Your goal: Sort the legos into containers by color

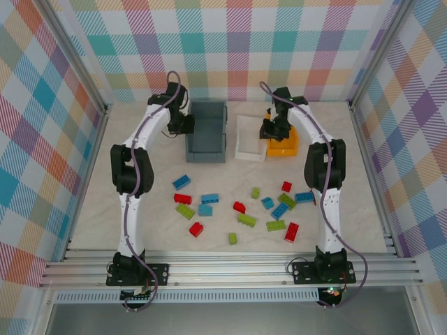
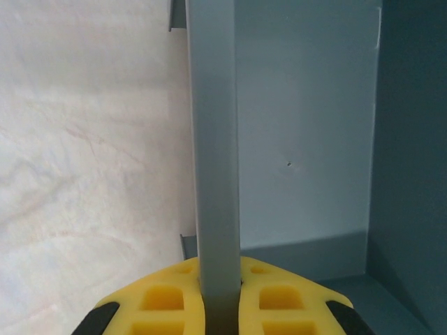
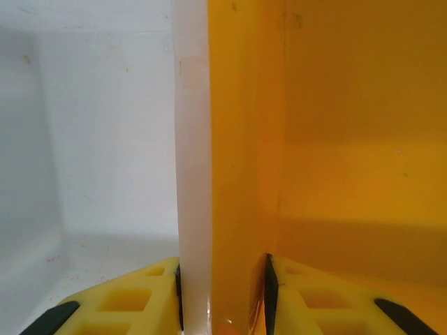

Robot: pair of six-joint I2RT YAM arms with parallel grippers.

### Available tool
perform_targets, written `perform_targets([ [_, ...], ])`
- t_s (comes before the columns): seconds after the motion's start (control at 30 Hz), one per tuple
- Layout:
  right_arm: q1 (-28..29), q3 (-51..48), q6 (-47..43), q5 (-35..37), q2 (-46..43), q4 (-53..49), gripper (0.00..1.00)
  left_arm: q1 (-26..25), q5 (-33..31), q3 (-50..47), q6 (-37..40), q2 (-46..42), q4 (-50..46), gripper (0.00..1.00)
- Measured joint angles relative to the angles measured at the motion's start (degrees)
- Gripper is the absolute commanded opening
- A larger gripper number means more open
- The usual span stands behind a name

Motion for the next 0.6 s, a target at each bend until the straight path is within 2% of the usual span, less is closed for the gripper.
perform_targets([
  [0.17, 3.23, -0.37, -0.22, 0.22, -0.35, 0.13, 0.4, -0.31, -1.01, -7.93, -0.35, -5.05, 0.15, 0.0],
  [0.37, 4.94, -1.86, 0.96, 0.0, -1.51, 1.25, 0.7, -0.31, -3.48, -10.21, -2.54, -6.49, 1.49, 0.0],
  [0.47, 4.63, -5.07, 1.16, 0.46, -3.87, 2.14, 0.76, -0.31, -4.68, -10.21, -3.1, -6.49, 1.49, 0.0],
  [0.5, 4.39, -6.54, 1.25, 0.59, -5.18, 2.62, 0.77, -0.33, -5.05, -10.21, -3.43, -6.51, 1.49, 0.03],
  [0.57, 3.76, -9.46, 1.84, 0.79, -8.0, 3.67, 0.8, -0.33, -5.49, -10.21, -4.0, -6.54, 1.46, 0.19],
  [0.6, 3.39, -10.86, 2.25, 0.87, -9.55, 4.26, 0.81, -0.33, -5.75, -10.21, -4.31, -6.56, 1.46, 0.23],
])
